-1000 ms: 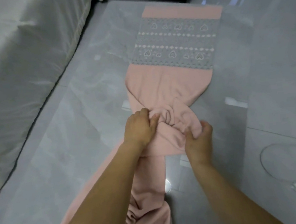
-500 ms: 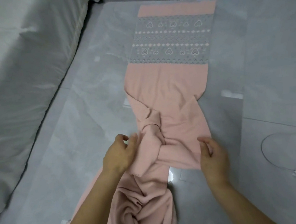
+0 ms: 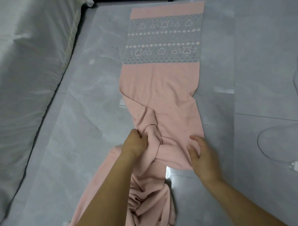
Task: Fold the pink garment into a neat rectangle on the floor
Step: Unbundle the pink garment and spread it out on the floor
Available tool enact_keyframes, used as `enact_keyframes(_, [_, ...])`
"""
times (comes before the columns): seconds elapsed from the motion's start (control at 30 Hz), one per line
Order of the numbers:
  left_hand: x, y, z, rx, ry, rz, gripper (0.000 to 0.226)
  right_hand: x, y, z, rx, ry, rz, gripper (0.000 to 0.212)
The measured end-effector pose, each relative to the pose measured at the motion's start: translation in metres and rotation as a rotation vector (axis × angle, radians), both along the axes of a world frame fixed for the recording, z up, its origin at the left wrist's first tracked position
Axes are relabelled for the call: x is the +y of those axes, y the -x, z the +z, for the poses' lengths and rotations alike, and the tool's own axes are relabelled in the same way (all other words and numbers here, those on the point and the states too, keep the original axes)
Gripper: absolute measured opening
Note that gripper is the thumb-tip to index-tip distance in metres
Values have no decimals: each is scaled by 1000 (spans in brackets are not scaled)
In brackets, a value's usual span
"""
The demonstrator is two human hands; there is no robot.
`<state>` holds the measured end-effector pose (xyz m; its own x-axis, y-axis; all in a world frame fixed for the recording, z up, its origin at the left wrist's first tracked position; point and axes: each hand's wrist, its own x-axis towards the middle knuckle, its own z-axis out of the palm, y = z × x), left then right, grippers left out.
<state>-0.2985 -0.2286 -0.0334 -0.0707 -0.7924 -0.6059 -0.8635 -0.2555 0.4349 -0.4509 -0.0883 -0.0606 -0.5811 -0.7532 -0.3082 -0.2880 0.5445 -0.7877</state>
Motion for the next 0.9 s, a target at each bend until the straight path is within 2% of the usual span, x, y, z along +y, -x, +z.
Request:
enact_keyframes(0.07, [6, -1, -3, 5, 0, -41, 23, 1, 0, 0, 6, 11, 0, 27])
enact_keyframes(0.2, [21, -8, 8, 141, 313, -9, 32, 2, 0, 3, 0, 51, -12, 28])
enact_keyframes(0.33, [24, -15, 23, 236, 439, 131, 11, 2, 0, 8, 44, 130, -34, 41])
enact_keyframes(0.37, [24, -17, 28, 255, 463, 118, 17, 2, 0, 9, 78, 154, -28, 43])
enact_keyframes(0.43, [24, -28, 31, 265, 514, -58, 36, 4, 3, 8, 113, 162, 13, 43])
enact_keyframes(0.5, [23, -43, 26, 130, 570, -306, 40, 10, 6, 0, 153, 89, 85, 44])
enact_keyframes(0.57, [20, -59, 19, -82, 613, -426, 42, 14, 10, -6, 175, -19, 115, 45])
enact_keyframes(0.67, [20, -82, 15, -295, 503, -384, 43, 21, 10, -5, 257, -168, 158, 45])
enact_keyframes(0.8, [26, -112, 11, -459, 345, -397, 69, 32, 0, 4, 313, -355, 309, 46])
enact_keyframes(0.9, [38, -129, 12, -571, 264, -449, 76, 35, -5, 10, 275, -497, 442, 63])
